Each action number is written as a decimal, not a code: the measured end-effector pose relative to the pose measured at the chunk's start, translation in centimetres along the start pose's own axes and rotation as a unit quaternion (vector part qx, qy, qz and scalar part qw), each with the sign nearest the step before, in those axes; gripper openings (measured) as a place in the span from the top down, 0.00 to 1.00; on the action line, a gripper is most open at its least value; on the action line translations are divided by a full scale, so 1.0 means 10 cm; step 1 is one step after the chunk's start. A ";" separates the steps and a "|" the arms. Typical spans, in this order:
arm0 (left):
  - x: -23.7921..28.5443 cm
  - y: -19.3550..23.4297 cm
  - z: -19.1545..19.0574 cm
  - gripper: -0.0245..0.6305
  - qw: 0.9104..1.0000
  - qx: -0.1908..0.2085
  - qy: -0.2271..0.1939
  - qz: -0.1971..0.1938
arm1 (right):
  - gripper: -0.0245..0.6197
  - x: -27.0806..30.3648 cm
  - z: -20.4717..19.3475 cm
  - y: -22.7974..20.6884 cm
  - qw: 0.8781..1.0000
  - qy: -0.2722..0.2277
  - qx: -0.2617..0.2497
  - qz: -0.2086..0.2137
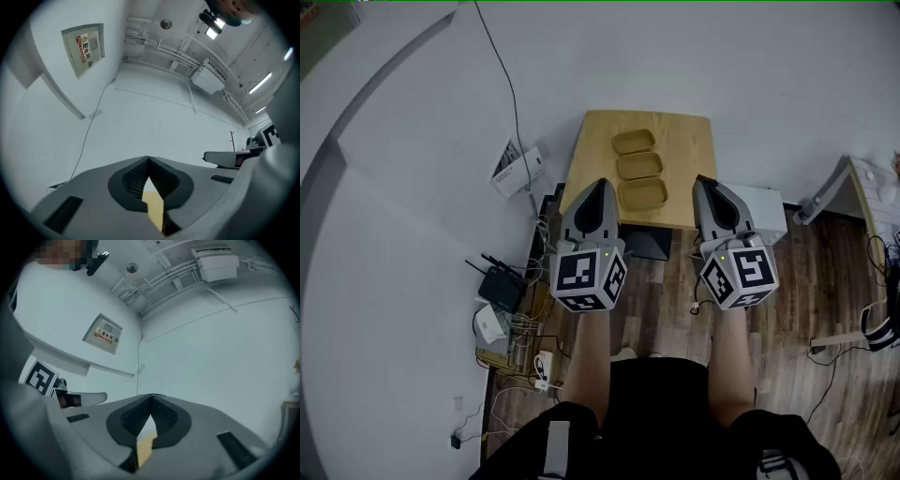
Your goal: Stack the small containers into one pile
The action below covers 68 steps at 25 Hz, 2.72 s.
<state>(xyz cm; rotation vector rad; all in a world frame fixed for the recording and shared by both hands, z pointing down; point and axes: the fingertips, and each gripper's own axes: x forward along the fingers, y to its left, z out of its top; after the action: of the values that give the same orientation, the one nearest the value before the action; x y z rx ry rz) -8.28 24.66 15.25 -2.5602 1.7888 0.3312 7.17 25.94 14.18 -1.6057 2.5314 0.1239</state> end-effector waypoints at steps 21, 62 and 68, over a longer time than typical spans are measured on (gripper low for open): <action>-0.33 -0.27 -0.19 0.96 0.999 -0.006 0.025 0.020 | 0.96 -0.41 -0.12 -0.10 1.000 0.012 0.023 0.001; 0.56 0.56 -0.99 0.96 0.992 -0.028 0.112 0.052 | 0.96 0.67 -0.94 -0.49 0.996 0.079 0.051 -0.001; 0.91 0.66 -1.26 0.96 0.989 -0.029 0.140 0.042 | 0.96 0.92 -1.21 -0.71 0.993 0.101 0.064 -0.021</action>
<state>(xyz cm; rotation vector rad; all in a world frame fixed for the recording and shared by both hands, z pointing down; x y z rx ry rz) -9.22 12.33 26.76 -2.6914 2.0067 0.0219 8.81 12.95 24.70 -1.6976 2.5873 -0.2136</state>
